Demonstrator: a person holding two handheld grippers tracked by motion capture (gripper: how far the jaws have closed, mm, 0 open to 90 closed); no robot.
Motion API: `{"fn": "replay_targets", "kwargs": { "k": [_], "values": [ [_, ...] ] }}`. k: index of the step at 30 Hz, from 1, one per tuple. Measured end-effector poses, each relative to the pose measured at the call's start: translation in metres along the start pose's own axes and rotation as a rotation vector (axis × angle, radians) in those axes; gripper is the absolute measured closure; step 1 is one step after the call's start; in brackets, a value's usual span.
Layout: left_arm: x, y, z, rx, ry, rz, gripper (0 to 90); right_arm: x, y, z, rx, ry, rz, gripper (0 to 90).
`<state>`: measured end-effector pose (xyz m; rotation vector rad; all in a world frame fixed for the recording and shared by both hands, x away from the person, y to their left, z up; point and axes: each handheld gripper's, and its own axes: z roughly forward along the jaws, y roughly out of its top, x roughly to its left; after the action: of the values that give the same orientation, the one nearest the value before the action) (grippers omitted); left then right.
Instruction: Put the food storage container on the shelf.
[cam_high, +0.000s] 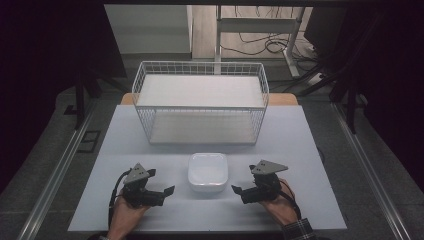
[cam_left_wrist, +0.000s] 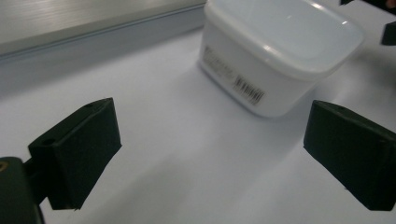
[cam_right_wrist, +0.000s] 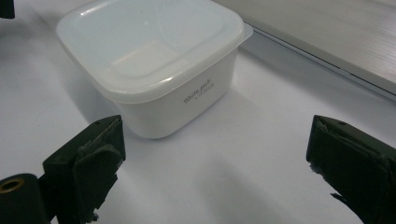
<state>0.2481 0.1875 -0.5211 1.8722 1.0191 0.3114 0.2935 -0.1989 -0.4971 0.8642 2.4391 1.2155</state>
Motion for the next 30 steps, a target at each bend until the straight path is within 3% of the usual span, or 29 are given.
{"fn": "replay_targets", "kwargs": {
  "k": [9,14,17,18,25,28,30],
  "values": [
    [-0.011,0.022,0.016,0.018,-0.069,0.052,10.0,0.001,0.010,0.004,0.016,0.014,0.025,0.3],
    [-0.014,0.035,0.029,0.031,-0.080,0.076,10.6,0.000,0.018,0.006,0.009,0.041,0.078,1.0],
    [-0.016,0.043,0.037,0.043,-0.083,0.097,10.8,0.000,0.025,0.007,0.011,0.031,0.092,6.4],
    [-0.018,0.049,0.043,0.059,-0.084,0.106,11.0,-0.003,0.030,0.008,0.025,0.048,0.120,8.1],
    [-0.026,0.066,0.057,0.084,-0.090,0.144,11.1,-0.009,0.041,0.014,0.035,0.071,0.130,12.2],
    [-0.026,0.070,0.065,0.090,-0.086,0.145,11.0,-0.008,0.048,0.020,0.038,0.077,0.119,12.7],
    [-0.024,0.070,0.070,0.095,-0.075,0.125,10.5,-0.007,0.053,0.025,0.044,0.078,0.112,12.8]
  ]
}}
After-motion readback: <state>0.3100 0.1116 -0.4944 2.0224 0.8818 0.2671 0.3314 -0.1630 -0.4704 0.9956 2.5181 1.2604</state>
